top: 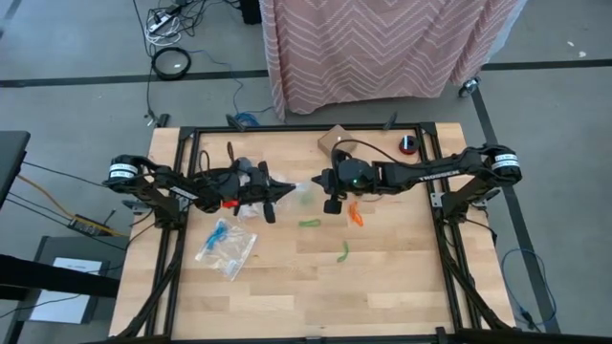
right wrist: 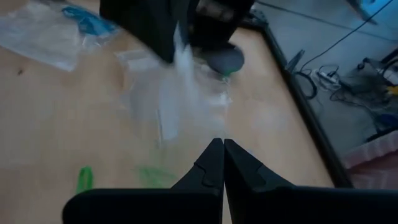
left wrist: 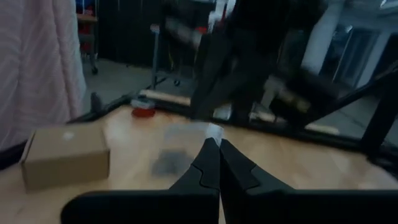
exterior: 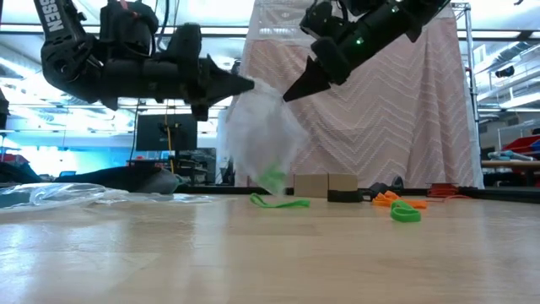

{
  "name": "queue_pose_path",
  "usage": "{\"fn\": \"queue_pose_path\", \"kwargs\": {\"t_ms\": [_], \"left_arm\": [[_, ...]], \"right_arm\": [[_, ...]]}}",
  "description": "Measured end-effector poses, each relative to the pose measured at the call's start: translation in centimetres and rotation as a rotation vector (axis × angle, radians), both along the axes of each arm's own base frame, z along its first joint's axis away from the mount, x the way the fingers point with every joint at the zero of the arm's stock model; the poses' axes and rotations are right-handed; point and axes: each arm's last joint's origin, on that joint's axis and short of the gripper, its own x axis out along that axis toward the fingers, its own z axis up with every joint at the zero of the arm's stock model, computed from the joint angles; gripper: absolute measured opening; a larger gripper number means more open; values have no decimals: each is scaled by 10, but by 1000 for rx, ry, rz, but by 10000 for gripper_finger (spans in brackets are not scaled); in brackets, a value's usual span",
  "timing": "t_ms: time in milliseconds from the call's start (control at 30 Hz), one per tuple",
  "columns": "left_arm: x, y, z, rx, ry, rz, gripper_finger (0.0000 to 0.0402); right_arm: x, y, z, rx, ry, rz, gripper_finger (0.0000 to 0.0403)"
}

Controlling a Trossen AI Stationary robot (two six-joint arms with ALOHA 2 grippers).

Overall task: Sort rubber bands
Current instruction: Put the green rubber band into the transparent zip bag

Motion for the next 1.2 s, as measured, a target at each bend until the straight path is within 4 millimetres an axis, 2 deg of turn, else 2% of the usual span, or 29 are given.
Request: {"fn": "queue_pose_path", "kwargs": {"t_ms": [133, 900, 1200], "left_arm": [[0, 1, -4, 2, 38, 21, 0], [0, 1, -8, 19, 86, 44, 0], [0, 1, -4, 14, 41, 57, 0]], "right_arm": [[-1, -3, 4, -15, -14, -2, 0], [-5, -5, -5, 72, 62, 37, 0], [-2, -3, -10, 105, 77, 42, 0]]}}
